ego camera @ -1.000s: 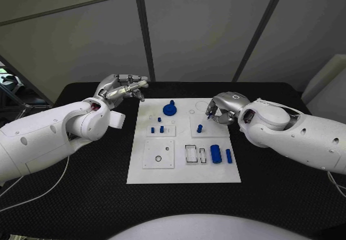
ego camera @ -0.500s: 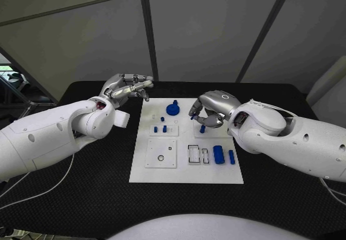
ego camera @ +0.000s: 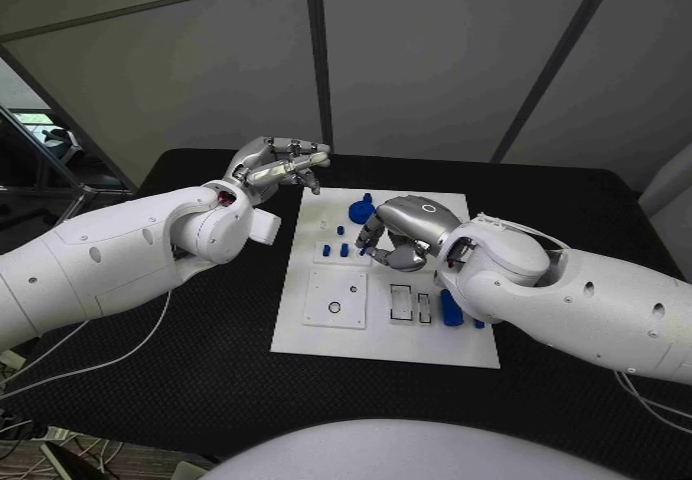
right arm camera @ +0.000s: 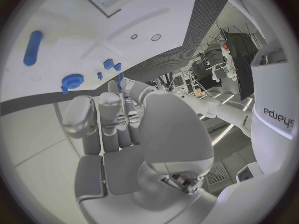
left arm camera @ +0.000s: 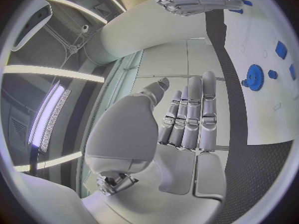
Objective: Assemble the parts on the task board
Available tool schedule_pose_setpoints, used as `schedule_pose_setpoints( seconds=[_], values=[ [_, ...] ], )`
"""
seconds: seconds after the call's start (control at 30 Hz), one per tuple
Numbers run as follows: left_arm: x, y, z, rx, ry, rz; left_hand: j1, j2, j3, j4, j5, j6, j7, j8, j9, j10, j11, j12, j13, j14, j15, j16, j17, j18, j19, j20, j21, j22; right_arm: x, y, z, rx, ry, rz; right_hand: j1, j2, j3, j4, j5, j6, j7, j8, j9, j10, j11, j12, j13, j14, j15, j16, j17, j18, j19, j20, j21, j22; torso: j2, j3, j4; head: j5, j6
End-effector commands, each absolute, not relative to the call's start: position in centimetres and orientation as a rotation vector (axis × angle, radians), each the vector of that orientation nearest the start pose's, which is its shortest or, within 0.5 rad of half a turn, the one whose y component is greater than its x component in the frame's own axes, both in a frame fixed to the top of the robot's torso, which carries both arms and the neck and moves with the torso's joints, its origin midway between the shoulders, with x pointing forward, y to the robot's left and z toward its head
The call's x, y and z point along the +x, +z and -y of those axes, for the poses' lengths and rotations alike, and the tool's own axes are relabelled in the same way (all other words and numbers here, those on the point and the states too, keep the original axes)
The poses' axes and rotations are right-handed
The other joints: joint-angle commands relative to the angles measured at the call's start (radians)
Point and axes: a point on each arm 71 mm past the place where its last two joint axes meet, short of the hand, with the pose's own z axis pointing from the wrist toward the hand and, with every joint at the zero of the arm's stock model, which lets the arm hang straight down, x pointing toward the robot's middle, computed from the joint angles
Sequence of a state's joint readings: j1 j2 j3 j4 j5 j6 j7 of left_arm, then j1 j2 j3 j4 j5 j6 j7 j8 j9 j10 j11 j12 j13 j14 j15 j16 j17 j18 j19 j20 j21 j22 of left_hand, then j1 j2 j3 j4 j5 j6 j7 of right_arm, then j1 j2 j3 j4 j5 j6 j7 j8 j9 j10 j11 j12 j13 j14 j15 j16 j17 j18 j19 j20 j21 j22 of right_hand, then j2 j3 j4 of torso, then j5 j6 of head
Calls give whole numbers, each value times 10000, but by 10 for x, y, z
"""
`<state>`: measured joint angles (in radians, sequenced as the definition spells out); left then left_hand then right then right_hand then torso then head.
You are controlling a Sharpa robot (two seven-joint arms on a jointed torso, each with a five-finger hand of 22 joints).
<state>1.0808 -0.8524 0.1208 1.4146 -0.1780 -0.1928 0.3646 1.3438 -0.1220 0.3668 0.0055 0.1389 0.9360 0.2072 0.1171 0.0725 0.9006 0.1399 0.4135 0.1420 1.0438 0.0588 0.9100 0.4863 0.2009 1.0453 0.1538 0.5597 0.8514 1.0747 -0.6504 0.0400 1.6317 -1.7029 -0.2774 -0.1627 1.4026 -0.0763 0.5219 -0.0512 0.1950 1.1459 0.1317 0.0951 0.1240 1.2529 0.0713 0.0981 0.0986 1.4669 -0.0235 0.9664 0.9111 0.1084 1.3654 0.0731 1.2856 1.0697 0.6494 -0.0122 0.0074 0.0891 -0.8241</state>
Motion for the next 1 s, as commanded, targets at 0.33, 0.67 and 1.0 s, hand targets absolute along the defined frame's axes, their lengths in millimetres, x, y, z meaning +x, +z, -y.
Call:
schedule_pose_setpoints(
  seconds=[0.33,0.67,1.0],
  values=[
    [505,-184,-239,-10130,-15560,-14097,-59,28,-45,-5,0,-75,-24,-67,-8,-102,3,68,-10,-17,30,-54,-11,-192,8,35,-36,-15,425,-222,56,-4552,8638,-16809,29,-90,-8,-72,55,-31,70,-28,9,145,-86,-84,16,196,-18,70,16,-103,13,27,63,14,-5,6,-11,250,-184],
    [505,-184,-238,-10134,-15572,-14115,-54,33,-52,-6,0,-79,-22,-65,-7,-114,5,74,-10,-22,33,-56,-14,-192,5,38,-43,-19,422,-229,54,-4683,8522,-17145,14,-86,-10,-71,75,-40,77,-38,9,138,-79,-98,19,190,-12,73,14,-101,1,33,62,5,3,13,-15,345,-274],
    [505,-184,-238,-10136,-15581,-14130,-54,33,-52,-6,0,-79,-22,-65,-7,-114,5,74,-10,-22,33,-56,-14,-192,5,38,-43,-19,422,-232,55,-4900,8254,-17309,-7,-93,-24,-67,76,-38,80,-40,11,141,-76,-103,25,185,-8,69,6,-100,-5,37,66,6,2,11,-19,374,-346]
  ],
)
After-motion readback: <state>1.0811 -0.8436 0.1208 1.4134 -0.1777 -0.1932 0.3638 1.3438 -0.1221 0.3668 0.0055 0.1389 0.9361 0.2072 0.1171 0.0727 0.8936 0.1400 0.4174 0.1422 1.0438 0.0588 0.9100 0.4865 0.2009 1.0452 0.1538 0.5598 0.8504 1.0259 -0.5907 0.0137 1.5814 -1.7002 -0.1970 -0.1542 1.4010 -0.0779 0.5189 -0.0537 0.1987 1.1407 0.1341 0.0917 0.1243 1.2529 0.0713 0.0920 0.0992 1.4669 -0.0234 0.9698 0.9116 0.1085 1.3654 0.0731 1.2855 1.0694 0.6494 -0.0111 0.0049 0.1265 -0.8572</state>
